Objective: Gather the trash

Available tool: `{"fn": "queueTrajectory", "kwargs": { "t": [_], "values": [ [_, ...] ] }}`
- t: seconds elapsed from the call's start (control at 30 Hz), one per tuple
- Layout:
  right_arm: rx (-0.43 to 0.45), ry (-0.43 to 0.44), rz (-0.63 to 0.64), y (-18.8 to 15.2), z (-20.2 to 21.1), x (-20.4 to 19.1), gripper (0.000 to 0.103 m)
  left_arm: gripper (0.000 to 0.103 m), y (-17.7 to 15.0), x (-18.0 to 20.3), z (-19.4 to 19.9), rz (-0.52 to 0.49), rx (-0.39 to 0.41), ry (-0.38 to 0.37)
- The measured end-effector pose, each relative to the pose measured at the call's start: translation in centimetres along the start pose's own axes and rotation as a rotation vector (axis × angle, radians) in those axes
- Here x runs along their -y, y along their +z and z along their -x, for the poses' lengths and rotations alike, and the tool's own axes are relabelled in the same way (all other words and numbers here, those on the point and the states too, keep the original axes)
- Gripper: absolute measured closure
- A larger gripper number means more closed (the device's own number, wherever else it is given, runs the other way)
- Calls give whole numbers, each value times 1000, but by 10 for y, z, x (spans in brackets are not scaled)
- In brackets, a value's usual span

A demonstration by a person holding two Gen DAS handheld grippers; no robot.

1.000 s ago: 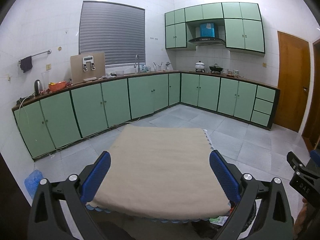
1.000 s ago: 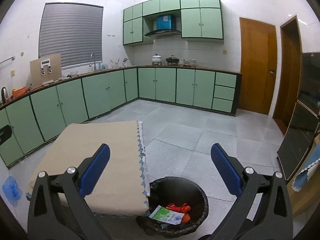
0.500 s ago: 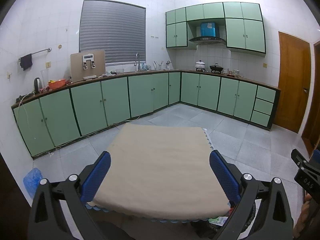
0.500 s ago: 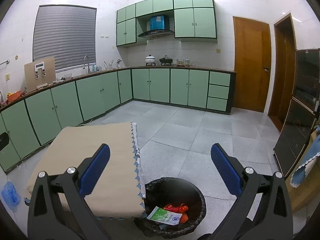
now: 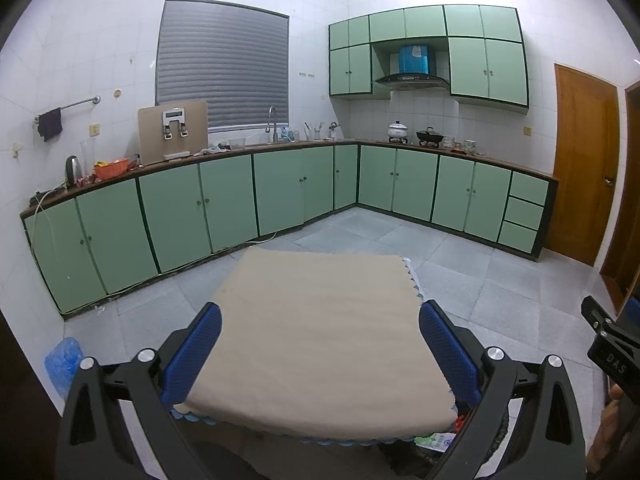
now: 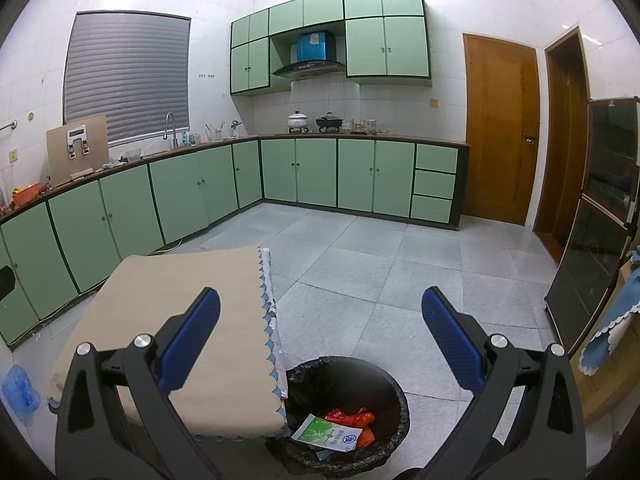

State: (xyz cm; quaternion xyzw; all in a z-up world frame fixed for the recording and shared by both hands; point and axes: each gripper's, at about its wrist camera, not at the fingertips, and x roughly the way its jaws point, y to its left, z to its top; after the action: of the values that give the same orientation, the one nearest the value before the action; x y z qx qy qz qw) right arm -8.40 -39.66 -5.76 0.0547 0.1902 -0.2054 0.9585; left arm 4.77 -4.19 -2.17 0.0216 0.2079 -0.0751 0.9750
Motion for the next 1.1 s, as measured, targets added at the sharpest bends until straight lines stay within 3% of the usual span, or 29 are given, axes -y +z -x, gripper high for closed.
{"fn": "queueTrajectory", "kwargs": {
  "t": [1.1],
  "values": [
    [0,-3,-4,2,1,2,5,6,-1,8,4,-3,6,-9]
  ]
}}
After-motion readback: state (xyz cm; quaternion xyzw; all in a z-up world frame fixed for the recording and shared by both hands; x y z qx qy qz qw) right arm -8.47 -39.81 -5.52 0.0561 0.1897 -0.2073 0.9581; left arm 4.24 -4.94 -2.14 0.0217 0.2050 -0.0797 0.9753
